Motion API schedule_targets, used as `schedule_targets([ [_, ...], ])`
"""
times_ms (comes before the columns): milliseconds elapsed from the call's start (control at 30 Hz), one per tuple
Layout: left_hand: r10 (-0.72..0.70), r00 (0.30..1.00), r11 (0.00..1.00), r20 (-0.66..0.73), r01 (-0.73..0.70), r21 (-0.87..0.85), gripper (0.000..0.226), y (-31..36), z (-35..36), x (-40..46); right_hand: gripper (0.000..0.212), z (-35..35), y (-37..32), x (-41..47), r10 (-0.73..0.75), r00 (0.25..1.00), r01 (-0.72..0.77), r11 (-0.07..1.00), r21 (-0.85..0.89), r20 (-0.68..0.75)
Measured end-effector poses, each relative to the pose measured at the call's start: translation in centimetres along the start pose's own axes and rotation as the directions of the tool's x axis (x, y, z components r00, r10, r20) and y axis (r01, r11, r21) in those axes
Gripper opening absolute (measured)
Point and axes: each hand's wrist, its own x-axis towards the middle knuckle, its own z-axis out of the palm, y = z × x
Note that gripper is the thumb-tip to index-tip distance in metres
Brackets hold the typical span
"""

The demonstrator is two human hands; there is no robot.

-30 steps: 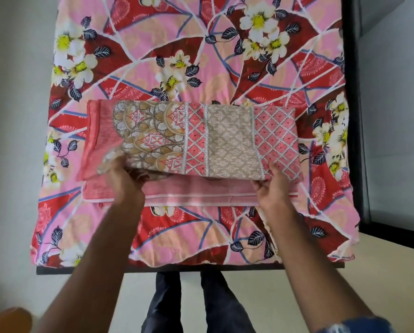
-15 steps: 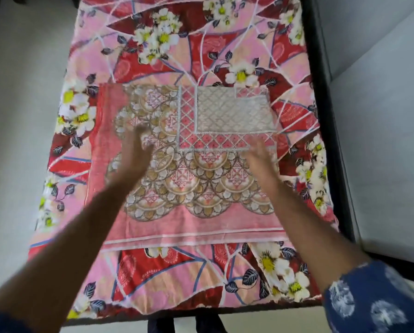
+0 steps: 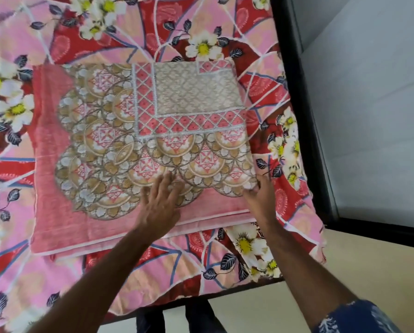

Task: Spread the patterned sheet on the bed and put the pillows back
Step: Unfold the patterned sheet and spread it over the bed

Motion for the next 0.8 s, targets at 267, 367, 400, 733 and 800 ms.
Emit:
schedule_targets([
  [267, 0.078, 0.997, 0.984, -0.002, -0.077, -0.161, 0.060, 7.1, -1.1, 3.2, 0.046, 0.0, 0.8, -1.9, -0.180, 0.981, 0.178, 0.983, -0.034, -0.073],
  [367, 0.059, 0.998, 0.935, 0.017, -0.050, -0.351, 0.071, 8.6, -1.9, 4.9, 0.020, 0.2, 0.6, -2.0, -0.259, 0.960, 0.253, 0.965, -0.068, -0.107],
  [400, 0.030, 0.999, 0.878, 0.028, -0.013, -0.479, 0.075, 9.1, -2.4, 5.5, 0.019, 0.4, 0.2, -2.2, -0.299, 0.950, 0.289, 0.951, -0.112, -0.094],
  [733, -0.332, 0.943, 0.718, 0.003, 0.255, -0.648, 0.044, 9.0, -4.7, 9.3, 0.027, 0.4, -1.8, -1.3, -0.288, 0.943, 0.226, 0.922, 0.314, 0.167],
  [800, -0.343, 0.936, 0.792, -0.078, 0.244, -0.560, 0.045, 8.0, -5.1, 8.5, 0.041, 0.2, -0.1, -0.1, -0.119, 0.993, 0.120, 0.984, 0.128, -0.017],
])
